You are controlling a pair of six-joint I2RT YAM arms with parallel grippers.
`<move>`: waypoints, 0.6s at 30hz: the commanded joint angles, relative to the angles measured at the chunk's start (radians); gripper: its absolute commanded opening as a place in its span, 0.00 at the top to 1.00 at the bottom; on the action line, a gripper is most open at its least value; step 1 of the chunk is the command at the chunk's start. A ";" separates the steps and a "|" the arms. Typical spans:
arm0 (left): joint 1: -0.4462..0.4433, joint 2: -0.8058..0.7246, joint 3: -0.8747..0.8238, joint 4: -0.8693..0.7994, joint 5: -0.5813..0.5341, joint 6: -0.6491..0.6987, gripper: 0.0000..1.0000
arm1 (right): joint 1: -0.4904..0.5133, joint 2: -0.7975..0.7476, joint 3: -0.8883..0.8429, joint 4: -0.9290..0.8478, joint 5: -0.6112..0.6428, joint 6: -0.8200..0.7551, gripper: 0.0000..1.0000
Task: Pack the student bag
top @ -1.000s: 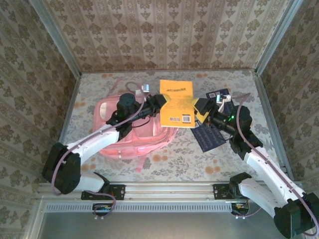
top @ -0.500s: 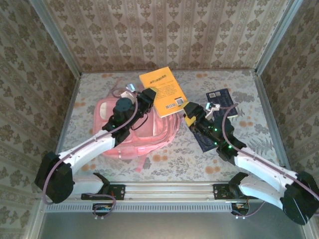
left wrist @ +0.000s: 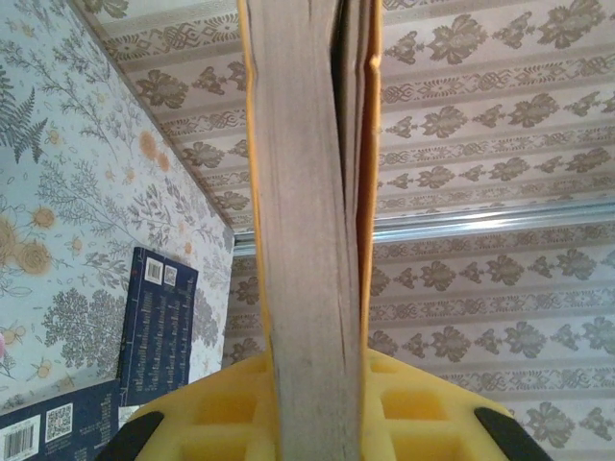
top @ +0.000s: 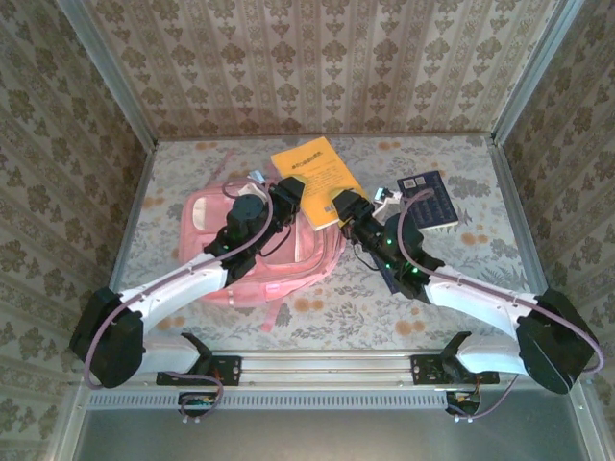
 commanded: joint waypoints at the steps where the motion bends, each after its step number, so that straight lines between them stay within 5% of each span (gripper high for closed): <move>1: -0.012 -0.026 -0.005 0.084 -0.023 -0.016 1.00 | 0.009 0.023 0.061 0.081 0.045 0.002 0.60; 4: -0.011 -0.043 -0.007 0.058 -0.024 0.011 0.99 | 0.008 0.006 0.060 0.042 0.079 -0.023 0.79; 7: -0.004 -0.082 -0.014 -0.016 -0.041 0.054 0.75 | 0.010 -0.048 0.057 -0.083 0.128 -0.066 0.99; 13: 0.048 -0.167 0.003 -0.262 -0.008 0.222 0.33 | -0.039 -0.155 0.106 -0.450 0.094 -0.249 1.00; 18: 0.132 -0.236 0.025 -0.573 0.003 0.369 0.29 | -0.102 -0.271 0.087 -0.679 0.089 -0.387 1.00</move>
